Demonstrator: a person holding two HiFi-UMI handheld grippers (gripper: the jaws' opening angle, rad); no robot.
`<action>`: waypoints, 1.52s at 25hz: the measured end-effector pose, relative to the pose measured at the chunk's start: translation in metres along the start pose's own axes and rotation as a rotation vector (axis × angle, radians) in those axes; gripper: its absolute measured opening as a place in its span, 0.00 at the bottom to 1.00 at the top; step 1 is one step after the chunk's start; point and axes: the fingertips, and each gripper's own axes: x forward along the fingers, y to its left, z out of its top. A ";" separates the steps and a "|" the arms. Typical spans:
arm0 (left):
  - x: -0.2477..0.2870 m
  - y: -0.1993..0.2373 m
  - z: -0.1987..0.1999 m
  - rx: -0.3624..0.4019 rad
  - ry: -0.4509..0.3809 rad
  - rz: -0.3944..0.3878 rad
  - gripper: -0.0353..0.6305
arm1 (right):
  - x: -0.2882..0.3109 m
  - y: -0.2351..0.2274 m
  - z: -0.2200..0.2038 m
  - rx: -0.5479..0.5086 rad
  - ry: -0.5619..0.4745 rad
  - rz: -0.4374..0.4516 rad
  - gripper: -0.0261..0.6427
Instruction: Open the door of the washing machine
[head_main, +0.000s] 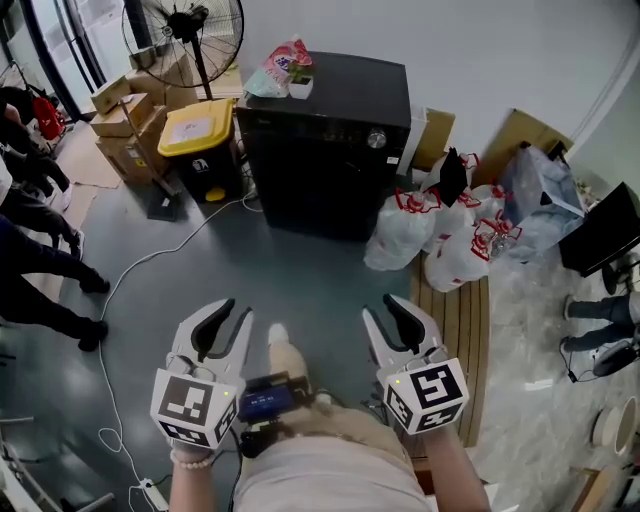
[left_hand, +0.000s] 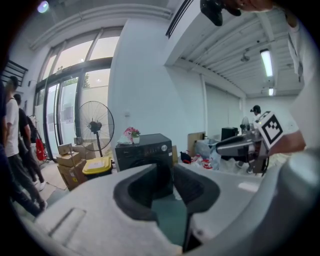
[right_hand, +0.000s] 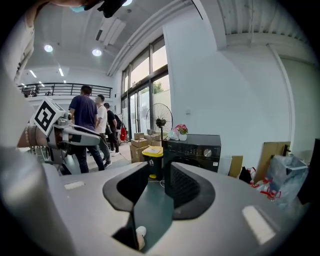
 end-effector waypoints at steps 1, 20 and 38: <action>0.002 0.002 -0.001 0.000 -0.001 0.000 0.19 | 0.002 -0.001 0.000 -0.002 0.000 -0.001 0.22; 0.097 0.083 0.014 0.003 0.001 -0.079 0.19 | 0.105 -0.028 0.024 -0.021 0.042 -0.055 0.22; 0.185 0.202 0.028 -0.008 0.005 -0.125 0.19 | 0.243 -0.040 0.067 -0.026 0.078 -0.080 0.22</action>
